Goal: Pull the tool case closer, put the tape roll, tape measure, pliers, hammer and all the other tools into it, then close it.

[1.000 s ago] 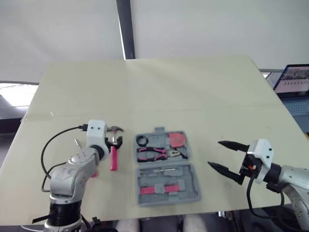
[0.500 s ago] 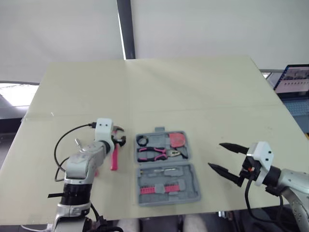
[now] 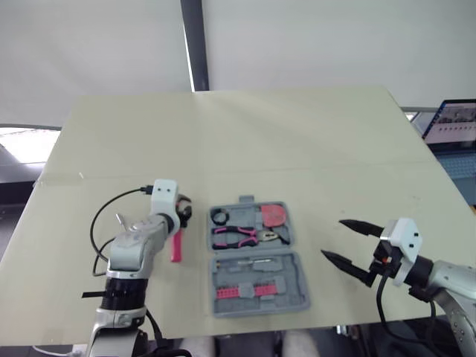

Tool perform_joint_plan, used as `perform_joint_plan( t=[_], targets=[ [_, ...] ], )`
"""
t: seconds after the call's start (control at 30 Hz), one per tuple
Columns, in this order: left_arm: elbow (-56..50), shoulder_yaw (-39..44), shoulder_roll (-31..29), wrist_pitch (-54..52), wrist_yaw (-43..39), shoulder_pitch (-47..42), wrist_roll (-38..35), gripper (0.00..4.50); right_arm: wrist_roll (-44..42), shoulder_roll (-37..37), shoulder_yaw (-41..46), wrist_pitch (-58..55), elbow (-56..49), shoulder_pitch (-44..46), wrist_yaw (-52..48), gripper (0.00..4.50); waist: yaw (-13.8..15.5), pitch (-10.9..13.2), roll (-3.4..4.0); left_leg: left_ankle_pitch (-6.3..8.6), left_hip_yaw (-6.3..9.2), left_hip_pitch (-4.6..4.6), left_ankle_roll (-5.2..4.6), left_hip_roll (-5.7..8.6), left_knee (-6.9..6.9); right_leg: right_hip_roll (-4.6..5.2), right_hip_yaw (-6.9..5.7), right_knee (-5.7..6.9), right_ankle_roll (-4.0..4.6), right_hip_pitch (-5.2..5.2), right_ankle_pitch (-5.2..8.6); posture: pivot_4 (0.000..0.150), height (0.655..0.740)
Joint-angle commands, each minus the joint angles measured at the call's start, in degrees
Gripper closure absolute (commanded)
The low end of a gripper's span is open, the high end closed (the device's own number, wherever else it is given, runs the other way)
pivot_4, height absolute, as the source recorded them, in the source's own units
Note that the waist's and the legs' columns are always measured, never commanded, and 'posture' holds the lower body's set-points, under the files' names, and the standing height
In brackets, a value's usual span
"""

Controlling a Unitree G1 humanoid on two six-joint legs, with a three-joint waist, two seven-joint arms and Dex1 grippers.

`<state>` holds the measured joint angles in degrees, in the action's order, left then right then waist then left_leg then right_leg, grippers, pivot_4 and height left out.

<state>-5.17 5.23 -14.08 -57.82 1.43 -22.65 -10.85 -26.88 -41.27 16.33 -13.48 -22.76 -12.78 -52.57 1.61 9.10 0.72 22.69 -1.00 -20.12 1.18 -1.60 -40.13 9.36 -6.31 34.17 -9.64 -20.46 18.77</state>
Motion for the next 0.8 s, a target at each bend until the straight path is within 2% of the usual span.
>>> perform_joint_plan(
  t=[0.03,0.07,0.1,0.33,0.53,0.67,0.8],
  targets=[
    [-0.22,-0.13,0.60,0.49,-0.92,0.29,0.34,3.81,-0.12,-0.31,1.82,0.76,-1.66,0.04,0.68,0.00,0.02,0.00,0.00,0.00,0.00,0.00,0.00,0.00,0.00,0.00,0.00,0.00,0.00,0.00,0.00,0.150,0.7360],
    [-0.15,-0.09,0.59,0.56,-0.98,0.24,0.47,4.37,-0.12,-0.32,1.81,0.75,-1.63,0.06,0.67,0.00,0.03,0.00,0.00,0.00,0.00,0.00,0.00,0.00,0.00,0.00,0.00,0.00,0.00,0.00,0.00,0.150,0.7360],
    [-0.07,-0.09,0.54,0.65,-1.07,0.18,0.66,4.44,-0.12,-0.32,1.81,0.73,-1.62,0.06,0.68,0.00,0.02,0.00,0.00,0.00,0.00,0.00,0.00,0.00,0.00,0.00,0.00,0.00,0.00,0.00,0.00,0.150,0.7360],
    [-0.78,-1.19,-0.76,1.16,-2.97,0.24,1.66,4.44,0.27,-0.01,1.60,0.92,-1.72,-0.37,0.70,0.00,0.00,0.00,0.00,0.00,0.00,0.00,0.00,0.00,0.00,0.00,0.00,0.00,0.00,0.00,0.00,0.150,0.7360],
    [-7.82,-0.93,-4.42,0.35,-8.05,0.86,0.12,4.44,0.16,0.16,1.80,1.21,-2.25,-1.59,0.63,0.00,-0.21,0.02,-0.02,0.00,0.00,-0.02,0.00,0.00,0.02,0.00,0.00,0.00,0.00,-0.05,0.00,0.150,0.7360],
    [-14.65,-1.12,-9.92,-2.26,-13.87,2.14,-2.21,4.44,0.09,0.22,1.87,1.48,-2.16,-2.00,0.53,0.00,-0.30,0.04,-0.03,0.00,0.00,-0.06,0.00,-0.01,0.02,0.00,0.00,0.01,0.00,-0.09,0.00,0.150,0.7360],
    [-23.80,-0.67,-18.14,-3.63,-26.16,5.34,-10.05,4.44,0.54,-0.04,1.41,2.26,-1.70,-2.40,-0.21,0.00,-0.32,0.05,-0.02,0.00,-0.01,-0.05,0.00,-0.01,0.05,0.00,0.01,-0.01,0.00,-0.10,0.00,0.150,0.7360]
  ],
)
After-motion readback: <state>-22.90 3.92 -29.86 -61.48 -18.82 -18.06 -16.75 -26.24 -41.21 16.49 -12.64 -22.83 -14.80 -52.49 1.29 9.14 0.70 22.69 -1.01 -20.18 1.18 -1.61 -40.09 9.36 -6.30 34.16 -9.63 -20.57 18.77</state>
